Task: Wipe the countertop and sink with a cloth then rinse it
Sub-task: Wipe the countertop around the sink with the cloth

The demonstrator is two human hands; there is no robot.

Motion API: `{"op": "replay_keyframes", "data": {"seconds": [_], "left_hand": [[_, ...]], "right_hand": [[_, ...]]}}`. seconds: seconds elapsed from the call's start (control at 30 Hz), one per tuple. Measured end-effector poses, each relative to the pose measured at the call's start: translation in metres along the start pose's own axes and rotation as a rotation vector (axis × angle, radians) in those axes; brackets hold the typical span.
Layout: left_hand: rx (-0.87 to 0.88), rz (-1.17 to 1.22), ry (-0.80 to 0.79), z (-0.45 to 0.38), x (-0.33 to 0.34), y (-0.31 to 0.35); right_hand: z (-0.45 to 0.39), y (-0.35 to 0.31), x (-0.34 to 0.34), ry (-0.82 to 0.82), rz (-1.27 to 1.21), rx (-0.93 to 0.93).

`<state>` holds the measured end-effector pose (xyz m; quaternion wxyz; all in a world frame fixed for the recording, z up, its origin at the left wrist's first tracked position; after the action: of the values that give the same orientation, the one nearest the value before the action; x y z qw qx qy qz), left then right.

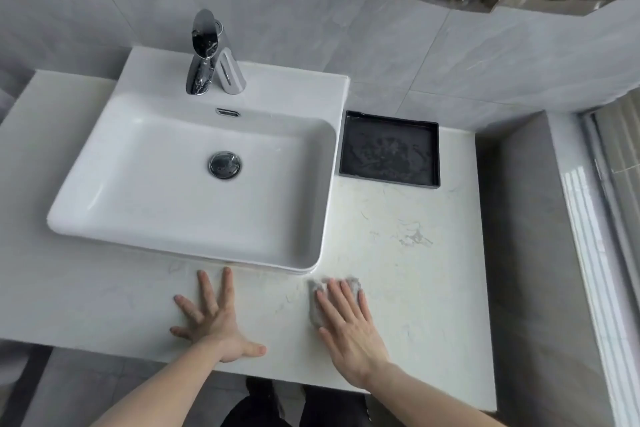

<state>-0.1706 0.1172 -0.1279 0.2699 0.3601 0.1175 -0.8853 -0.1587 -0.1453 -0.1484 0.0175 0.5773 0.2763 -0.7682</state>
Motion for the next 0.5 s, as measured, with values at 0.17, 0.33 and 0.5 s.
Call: {"op": "replay_keyframes", "data": {"seconds": [0.17,0.33,0.5], "left_hand": [[-0.001,-0.009,0.014,-0.002,0.000,-0.001],[0.015,-0.017,0.040,-0.003,0.002,-0.003],[0.059,-0.008,0.058,-0.006,0.004,-0.007]], "right_hand": [[-0.022,0.011,-0.007,0.050,-0.042,0.182],[-0.026,-0.010,0.018,0.073,-0.010,0.331],[-0.008,-0.081,0.054,0.142,-0.057,0.359]]}}
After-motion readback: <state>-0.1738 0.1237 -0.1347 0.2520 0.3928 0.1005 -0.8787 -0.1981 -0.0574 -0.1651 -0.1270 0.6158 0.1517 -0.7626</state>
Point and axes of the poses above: each hand's wrist, its own z-axis away from the middle knuckle, its own x-axis out of the palm, y = z × x, the point moved 6 cm from there along -z, towards the middle knuckle, and after that the axes turned 13 degrees about y, right-handed, at the moved point
